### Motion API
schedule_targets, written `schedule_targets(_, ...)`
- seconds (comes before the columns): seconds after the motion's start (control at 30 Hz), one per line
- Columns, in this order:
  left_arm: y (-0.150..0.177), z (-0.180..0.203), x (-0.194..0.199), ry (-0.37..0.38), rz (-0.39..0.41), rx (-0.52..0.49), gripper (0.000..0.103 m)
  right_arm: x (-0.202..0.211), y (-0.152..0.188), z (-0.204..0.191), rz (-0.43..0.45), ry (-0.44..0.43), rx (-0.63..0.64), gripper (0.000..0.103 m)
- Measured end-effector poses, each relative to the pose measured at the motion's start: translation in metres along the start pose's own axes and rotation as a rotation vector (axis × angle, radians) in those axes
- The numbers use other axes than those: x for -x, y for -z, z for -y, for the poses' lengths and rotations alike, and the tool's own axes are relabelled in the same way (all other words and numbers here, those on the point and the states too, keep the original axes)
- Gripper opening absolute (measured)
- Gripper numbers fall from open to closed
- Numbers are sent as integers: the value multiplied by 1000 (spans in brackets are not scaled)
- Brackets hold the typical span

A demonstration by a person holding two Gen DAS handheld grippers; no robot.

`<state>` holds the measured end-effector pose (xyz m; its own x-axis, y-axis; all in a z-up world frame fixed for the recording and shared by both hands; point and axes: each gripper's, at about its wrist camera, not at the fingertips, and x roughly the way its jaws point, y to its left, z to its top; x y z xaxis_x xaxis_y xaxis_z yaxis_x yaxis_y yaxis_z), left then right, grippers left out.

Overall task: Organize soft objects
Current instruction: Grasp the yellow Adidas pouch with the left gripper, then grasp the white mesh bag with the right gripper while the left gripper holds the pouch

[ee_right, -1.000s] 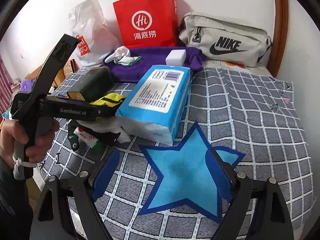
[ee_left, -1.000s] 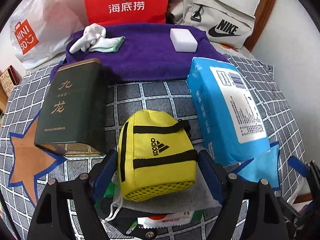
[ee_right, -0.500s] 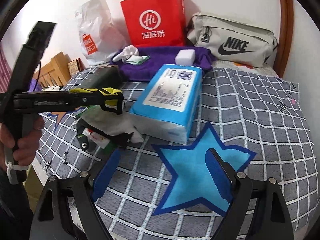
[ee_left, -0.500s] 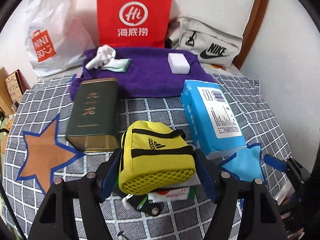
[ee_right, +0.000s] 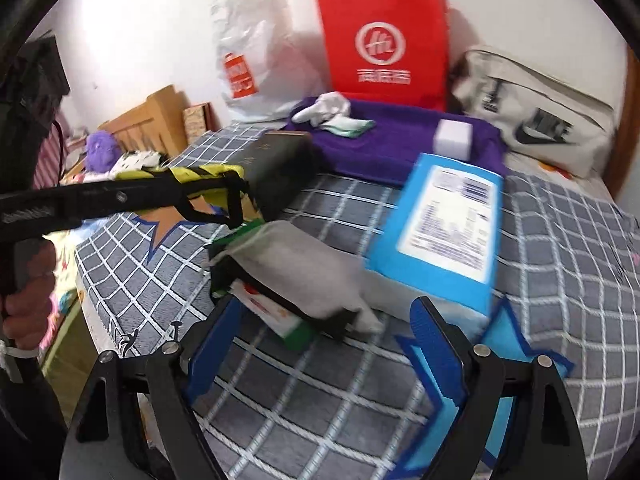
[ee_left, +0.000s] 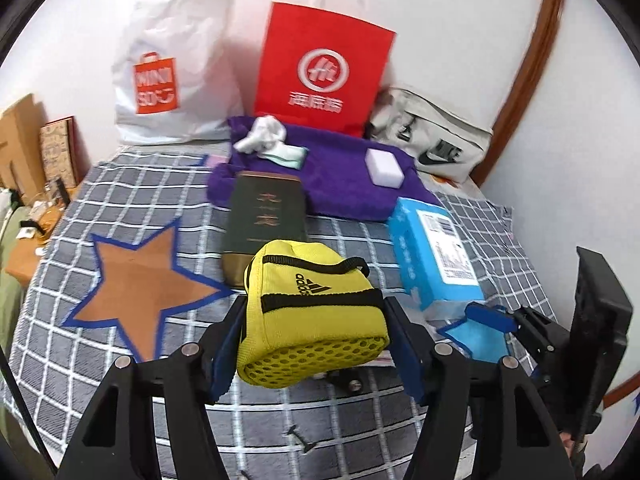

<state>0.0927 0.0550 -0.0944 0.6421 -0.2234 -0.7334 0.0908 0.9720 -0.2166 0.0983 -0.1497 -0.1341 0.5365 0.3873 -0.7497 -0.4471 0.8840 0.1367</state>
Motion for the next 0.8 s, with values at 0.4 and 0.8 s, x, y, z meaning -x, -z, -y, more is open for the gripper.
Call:
schedule_targets(0.4, 12, -38, -2, -12, 6, 61, 64, -49, -2, -18, -109, 84, 119, 27)
schedule_targets(0.8, 19, -50, -1, -61, 9, 91, 64, -1, -8, -4, -35, -59, 16, 1)
